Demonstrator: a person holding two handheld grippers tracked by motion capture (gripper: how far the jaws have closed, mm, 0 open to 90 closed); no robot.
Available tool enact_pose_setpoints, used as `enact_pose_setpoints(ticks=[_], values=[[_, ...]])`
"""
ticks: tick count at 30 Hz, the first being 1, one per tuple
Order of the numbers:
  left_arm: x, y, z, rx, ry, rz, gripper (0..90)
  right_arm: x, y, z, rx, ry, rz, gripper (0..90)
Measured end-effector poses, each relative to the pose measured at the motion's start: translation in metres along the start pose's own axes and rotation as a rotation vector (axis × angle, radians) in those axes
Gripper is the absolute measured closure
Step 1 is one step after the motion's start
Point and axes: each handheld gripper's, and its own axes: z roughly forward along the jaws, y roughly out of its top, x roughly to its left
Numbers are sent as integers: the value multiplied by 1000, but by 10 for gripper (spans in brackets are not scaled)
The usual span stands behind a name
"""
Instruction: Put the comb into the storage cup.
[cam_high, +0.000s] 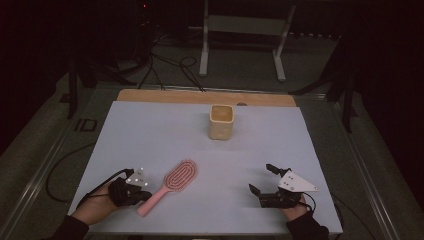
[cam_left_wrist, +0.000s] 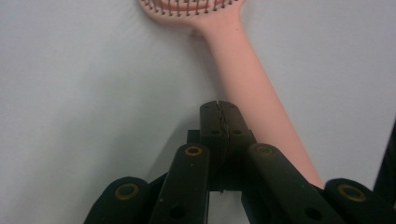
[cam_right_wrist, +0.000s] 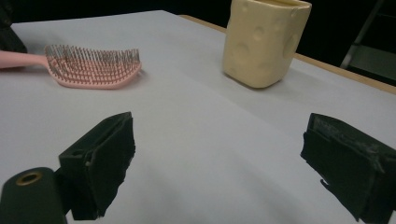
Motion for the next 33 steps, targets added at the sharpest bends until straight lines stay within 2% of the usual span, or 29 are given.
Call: enact_pose_setpoints(ticks=[2, 7, 10, 12, 16, 24, 26, 30, 33], values=[[-3, 1, 0, 2, -15, 5, 898, 0, 0, 0, 3, 5, 1, 92], [-5, 2, 1, 14, -16, -6, 897, 0, 0, 0, 2, 2, 3, 93], [-4, 1, 1, 17, -1, -19, 897, 1, 0, 0, 2, 3, 0, 92], [-1, 0, -1, 15, 8, -43, 897, 0, 0, 0, 1, 1, 4, 92], [1, -1, -6, 10, 35, -44, 897, 0, 0, 0, -1, 2, 4, 92], [3, 3, -22, -23, 91, -127, 897, 0, 0, 0, 3, 0, 6, 92], [3, 6, -26, -22, 95, -150, 897, 0, 0, 1, 6, 0, 5, 92], [-2, 13, -34, -50, 100, -190, 896, 0, 0, 1, 7, -2, 11, 92], [-7, 20, -39, -63, 105, -200, 896, 0, -1, 1, 9, -3, 3, 92]])
